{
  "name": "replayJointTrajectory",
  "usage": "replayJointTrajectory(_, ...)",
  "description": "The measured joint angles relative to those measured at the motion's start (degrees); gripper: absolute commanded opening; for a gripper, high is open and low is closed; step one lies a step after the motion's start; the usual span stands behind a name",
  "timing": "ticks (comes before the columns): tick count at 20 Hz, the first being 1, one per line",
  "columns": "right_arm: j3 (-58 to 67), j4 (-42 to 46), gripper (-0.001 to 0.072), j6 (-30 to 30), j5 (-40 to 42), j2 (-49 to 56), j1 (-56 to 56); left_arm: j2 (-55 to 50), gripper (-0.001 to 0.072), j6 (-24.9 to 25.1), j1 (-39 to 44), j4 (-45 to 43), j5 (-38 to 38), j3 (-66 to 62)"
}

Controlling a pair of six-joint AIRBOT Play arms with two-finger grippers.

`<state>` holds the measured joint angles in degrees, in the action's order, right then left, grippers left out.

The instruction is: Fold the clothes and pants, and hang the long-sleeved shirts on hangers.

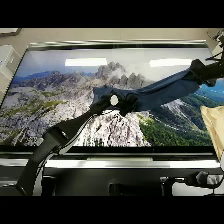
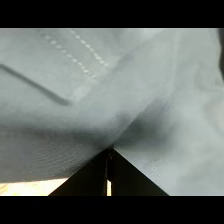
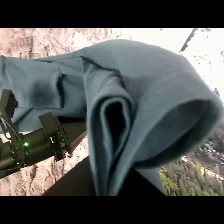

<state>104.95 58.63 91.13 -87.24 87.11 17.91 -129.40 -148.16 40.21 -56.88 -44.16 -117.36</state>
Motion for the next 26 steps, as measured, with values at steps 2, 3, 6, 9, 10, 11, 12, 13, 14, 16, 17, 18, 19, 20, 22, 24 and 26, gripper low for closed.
replayJointTrajectory(2,0.0,-1.33,0.0034,0.48,0.09,-0.15,0.0,2.58,0.001,2.12,-0.76,1.18,-0.55,-0.02)
replayJointTrajectory(3,0.0,-2.16,0.0034,0.85,0.35,-0.2,-0.04,4.48,0.001,2.93,-1.2,1.46,-0.5,-0.13)
replayJointTrajectory(6,-0.02,-3.96,0.0033,1.95,1.75,-0.26,-1.64,10.05,0.0012,5.35,-2.91,0.46,-1.31,-0.11)
replayJointTrajectory(9,0.0,-4.79,0.0033,3.21,4.39,-0.28,-6.08,15.3,0.0012,9.35,-5.88,-0.13,-2.84,-0.11)
replayJointTrajectory(10,0.0,-4.94,0.0033,3.8,5.46,-0.2,-7.91,17.4,0.0012,11.28,-7.28,-0.11,-3.58,-0.11)
replayJointTrajectory(11,0.0,-4.9,0.0032,4.66,6.75,-0.04,-9.84,19.3,0.0011,13.16,-8.74,-0.09,-4.44,-0.15)
replayJointTrajectory(12,0.0,-4.61,0.0032,5.49,8.28,0.26,-12.0,21.16,0.0012,15.15,-10.54,-0.28,-6.19,-0.13)
replayJointTrajectory(13,0.0,-4.13,0.0032,6.49,9.46,0.68,-14.01,22.95,0.0012,16.94,-12.24,-0.55,-7.85,-0.11)
replayJointTrajectory(14,0.0,-3.72,0.0032,7.52,10.93,1.33,-16.28,25.16,0.0012,18.78,-14.21,-0.63,-9.35,-0.13)
replayJointTrajectory(16,0.0,-3.02,0.0032,9.55,13.57,3.1,-20.65,28.94,0.0013,21.49,-18.32,-1.75,-12.98,-0.13)
replayJointTrajectory(17,0.0,-2.71,0.0032,10.54,15.02,4.26,-22.77,30.75,0.0012,22.47,-20.41,-2.38,-14.45,-0.11)
replayJointTrajectory(18,-0.02,-2.51,0.0032,11.61,16.68,5.55,-25.03,32.72,0.0012,23.61,-22.67,-2.8,-15.89,-0.15)
replayJointTrajectory(19,-0.02,-2.47,0.0032,12.76,18.82,6.88,-27.23,34.29,0.0013,24.7,-24.7,-3.23,-17.33,-0.15)
replayJointTrajectory(20,-0.02,-2.29,0.0032,13.88,20.87,8.22,-29.2,35.78,0.0013,25.7,-26.75,-3.54,-19.23,-0.13)
replayJointTrajectory(22,-0.02,-2.1,0.0032,16.15,25.55,11.04,-32.87,38.62,0.0013,27.98,-30.51,-3.87,-21.84,-0.15)
replayJointTrajectory(24,-0.02,-2.12,0.0032,18.38,30.03,13.84,-35.8,40.63,0.0013,30.21,-33.64,-4.22,-24.98,-0.13)
replayJointTrajectory(26,-0.02,-2.51,0.0033,20.04,33.59,16.48,-38.03,42.34,0.0013,32.09,-36.11,-4.22,-27.21,-0.15)
